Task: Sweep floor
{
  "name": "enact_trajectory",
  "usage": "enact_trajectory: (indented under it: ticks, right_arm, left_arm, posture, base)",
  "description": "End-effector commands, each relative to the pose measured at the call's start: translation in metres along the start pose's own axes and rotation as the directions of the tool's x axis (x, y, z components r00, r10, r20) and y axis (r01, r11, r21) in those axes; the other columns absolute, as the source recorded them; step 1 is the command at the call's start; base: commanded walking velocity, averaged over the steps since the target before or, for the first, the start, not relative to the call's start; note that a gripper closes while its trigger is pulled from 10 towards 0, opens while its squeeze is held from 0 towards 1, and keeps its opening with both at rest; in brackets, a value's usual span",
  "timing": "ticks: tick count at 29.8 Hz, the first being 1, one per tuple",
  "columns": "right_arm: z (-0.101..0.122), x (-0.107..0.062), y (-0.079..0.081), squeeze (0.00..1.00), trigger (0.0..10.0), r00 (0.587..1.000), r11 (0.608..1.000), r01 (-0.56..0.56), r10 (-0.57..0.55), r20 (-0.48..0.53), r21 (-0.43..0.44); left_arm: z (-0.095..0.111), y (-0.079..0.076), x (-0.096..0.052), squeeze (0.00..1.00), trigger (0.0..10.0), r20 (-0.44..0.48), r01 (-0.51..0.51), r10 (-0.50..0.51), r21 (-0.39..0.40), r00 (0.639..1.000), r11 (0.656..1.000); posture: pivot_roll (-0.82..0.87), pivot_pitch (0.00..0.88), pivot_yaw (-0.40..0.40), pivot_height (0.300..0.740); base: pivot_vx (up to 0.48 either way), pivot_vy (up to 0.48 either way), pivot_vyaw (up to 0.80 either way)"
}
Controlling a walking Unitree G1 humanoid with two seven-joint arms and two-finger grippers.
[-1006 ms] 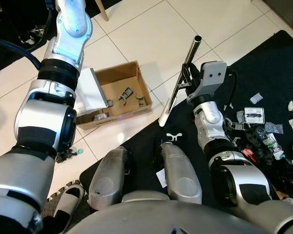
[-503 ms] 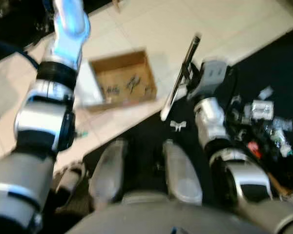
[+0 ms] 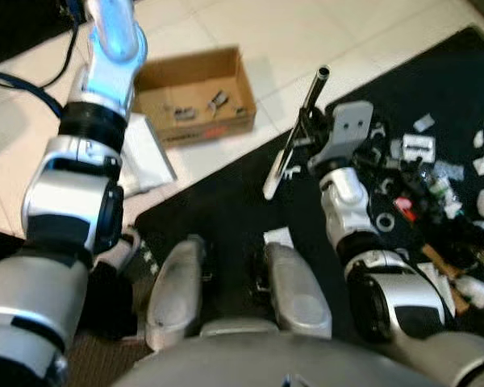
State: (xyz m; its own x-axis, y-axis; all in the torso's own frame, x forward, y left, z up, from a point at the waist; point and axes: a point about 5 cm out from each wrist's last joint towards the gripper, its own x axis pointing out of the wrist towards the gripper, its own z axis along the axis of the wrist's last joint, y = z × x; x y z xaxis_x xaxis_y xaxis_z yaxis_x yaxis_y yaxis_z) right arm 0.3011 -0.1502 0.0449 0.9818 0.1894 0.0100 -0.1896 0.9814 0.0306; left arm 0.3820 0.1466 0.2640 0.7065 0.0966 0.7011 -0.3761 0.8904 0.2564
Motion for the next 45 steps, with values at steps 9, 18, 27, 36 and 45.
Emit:
enact_trajectory:
  ticks: [9,18,27,36,45]
  right_arm:
    - [0.002,0.000,-0.002,0.00,10.0,1.000,1.000,0.013,-0.013,0.014,0.001]
    - [0.000,-0.001,-0.003,0.00,10.0,1.000,1.000,0.013,-0.013,0.007,-0.002]
    - [0.000,-0.001,-0.002,0.00,10.0,1.000,1.000,0.014,-0.014,0.005,-0.003]
    - [0.000,-0.001,-0.002,0.00,10.0,1.000,1.000,0.011,-0.011,0.003,-0.006]
    - [0.004,0.001,-0.004,0.00,10.0,1.000,0.999,-0.002,0.002,0.009,-0.047]
  left_arm:
    - [0.009,0.001,0.008,0.00,10.0,0.032,0.008,-0.008,-0.012,0.999,1.000]
    - [0.006,-0.003,0.006,0.00,10.0,-0.002,0.014,-0.014,-0.026,1.000,1.000]
    - [0.004,-0.005,0.004,0.00,10.0,-0.034,0.021,-0.023,-0.059,0.999,0.998]
    - [-0.004,-0.005,0.002,0.00,10.0,-0.126,-0.015,-0.004,-0.150,0.992,0.989]
    - [-0.008,0.003,0.002,0.00,10.0,-0.195,-0.079,0.024,-0.277,0.981,0.958]
  posture:
    - [-0.02,0.118,0.014,0.740]
    - [-0.02,0.120,0.012,0.740]
    - [-0.02,0.119,0.012,0.740]
    - [-0.02,0.120,0.010,0.740]
    - [-0.02,0.122,-0.006,0.740]
  base:
    - [0.000,0.000,0.00]
    - [0.000,0.000,0.00]
    - [0.000,0.000,0.00]
    - [0.000,0.000,0.00]
    - [0.000,0.000,0.00]
